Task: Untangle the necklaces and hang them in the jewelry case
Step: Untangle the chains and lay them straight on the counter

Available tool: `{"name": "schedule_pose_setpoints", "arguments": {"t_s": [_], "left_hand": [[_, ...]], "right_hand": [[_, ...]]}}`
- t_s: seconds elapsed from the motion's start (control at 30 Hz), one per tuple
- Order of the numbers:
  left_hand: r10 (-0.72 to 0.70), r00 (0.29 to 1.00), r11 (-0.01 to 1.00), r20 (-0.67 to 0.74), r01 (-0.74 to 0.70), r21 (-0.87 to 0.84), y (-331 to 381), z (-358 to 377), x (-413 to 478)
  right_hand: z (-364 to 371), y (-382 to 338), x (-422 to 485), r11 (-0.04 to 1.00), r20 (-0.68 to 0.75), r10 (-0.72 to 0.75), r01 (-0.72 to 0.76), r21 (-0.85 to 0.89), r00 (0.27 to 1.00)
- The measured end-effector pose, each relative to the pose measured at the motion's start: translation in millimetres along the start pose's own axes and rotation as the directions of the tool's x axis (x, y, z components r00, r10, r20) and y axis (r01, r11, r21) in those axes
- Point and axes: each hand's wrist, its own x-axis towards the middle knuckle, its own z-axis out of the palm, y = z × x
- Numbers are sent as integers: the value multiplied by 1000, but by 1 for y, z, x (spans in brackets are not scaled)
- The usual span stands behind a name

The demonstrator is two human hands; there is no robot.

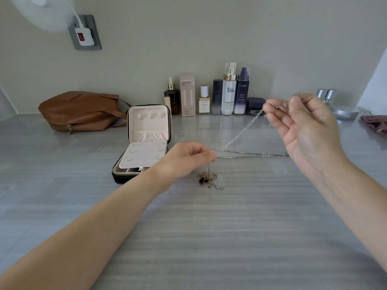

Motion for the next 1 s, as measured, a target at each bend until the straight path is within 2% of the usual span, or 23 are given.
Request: {"name": "schedule_pose_setpoints", "arguments": {"t_s": [0.13, 0.27, 0.4, 0.57, 0.73, 0.83, 1.0], "left_hand": [[66, 998, 977, 13, -62, -204, 5, 2, 0], [94, 995, 934, 19, -81, -349, 14, 3, -1], [135, 991, 873, -3, -120, -473, 26, 0, -2], [142, 989, 904, 40, -114, -411, 26, 2, -4], [113, 992, 916, 51, -85, -391, 24, 4, -4], [90, 995, 925, 47, -66, -374, 23, 2, -4], [37, 999, 937, 38, -21, -348, 22, -3, -5]], "right_hand": [[-2, 8, -2, 995, 36, 33, -29, -99, 999], [2, 16, -6, 960, 106, 50, -19, -278, 993], [8, 20, -11, 932, 169, 106, -39, -360, 980], [16, 24, -21, 872, 291, 257, -91, -480, 922], [19, 29, -30, 845, 391, 399, -167, -509, 829], [18, 30, -29, 845, 364, 406, -192, -499, 839], [10, 27, -18, 892, 279, 341, -216, -397, 898]]}}
